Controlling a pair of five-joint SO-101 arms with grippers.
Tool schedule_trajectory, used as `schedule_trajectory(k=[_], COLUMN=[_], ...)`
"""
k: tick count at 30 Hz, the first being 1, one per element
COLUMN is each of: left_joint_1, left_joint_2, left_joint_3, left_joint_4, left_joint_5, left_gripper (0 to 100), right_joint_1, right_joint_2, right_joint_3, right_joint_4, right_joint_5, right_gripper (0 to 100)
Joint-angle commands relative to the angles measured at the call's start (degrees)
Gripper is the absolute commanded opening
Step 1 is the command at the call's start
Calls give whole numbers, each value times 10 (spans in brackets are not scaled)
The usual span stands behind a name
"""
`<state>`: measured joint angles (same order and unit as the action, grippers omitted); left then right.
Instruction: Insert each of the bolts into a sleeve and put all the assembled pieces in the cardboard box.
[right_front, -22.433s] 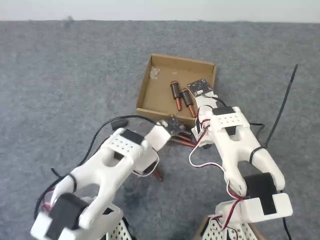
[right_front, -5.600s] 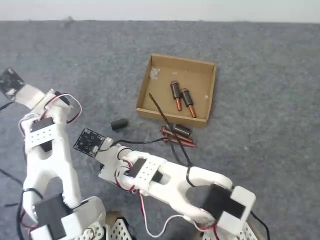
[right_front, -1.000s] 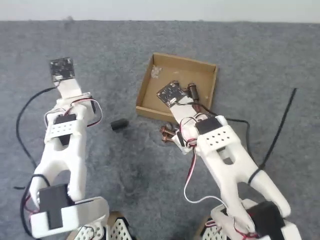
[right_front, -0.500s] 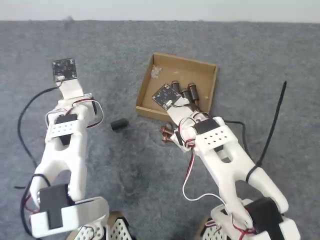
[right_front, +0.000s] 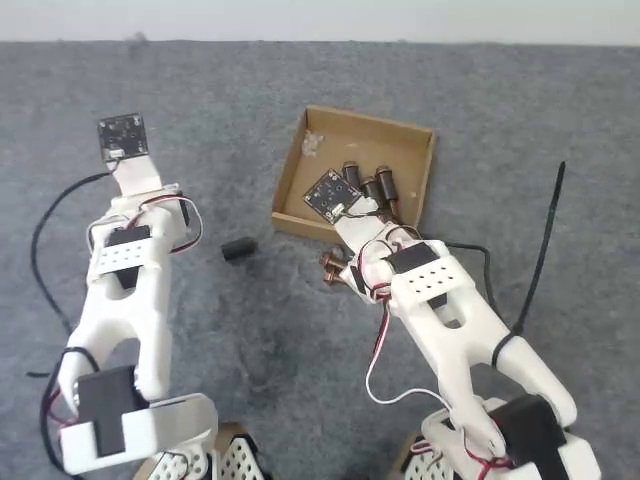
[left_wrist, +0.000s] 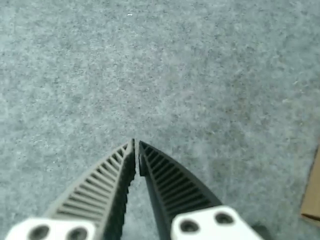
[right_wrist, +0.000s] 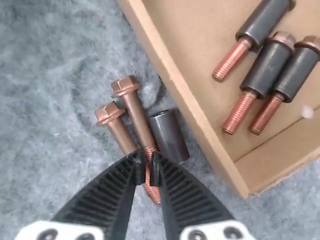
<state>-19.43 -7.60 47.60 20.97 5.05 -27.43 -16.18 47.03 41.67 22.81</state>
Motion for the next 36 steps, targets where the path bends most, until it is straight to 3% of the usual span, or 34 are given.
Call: schedule_trajectory(k=[1, 15, 20, 25, 31, 36], left_joint_1=[1, 1, 1, 8, 25, 25], left_joint_2=[-5, -5, -5, -5, -5, -6], left_joint_3=[-25, -24, -24, -24, -17, -16], left_joint_4=[3, 3, 3, 3, 2, 2], left_joint_5=[-4, -4, -4, -4, -7, -7], left_gripper=[15, 15, 16, 16, 16, 16], right_joint_1=[6, -2, -17, -36, -24, -11], right_joint_2=[-2, -9, -9, -9, -9, -9], right_joint_3=[-1, 3, 4, 4, 1, 2], right_joint_4=[-7, 29, 37, 46, 35, 29], right_joint_5=[9, 11, 11, 11, 11, 50], right_gripper=[6, 7, 79, 24, 69, 73])
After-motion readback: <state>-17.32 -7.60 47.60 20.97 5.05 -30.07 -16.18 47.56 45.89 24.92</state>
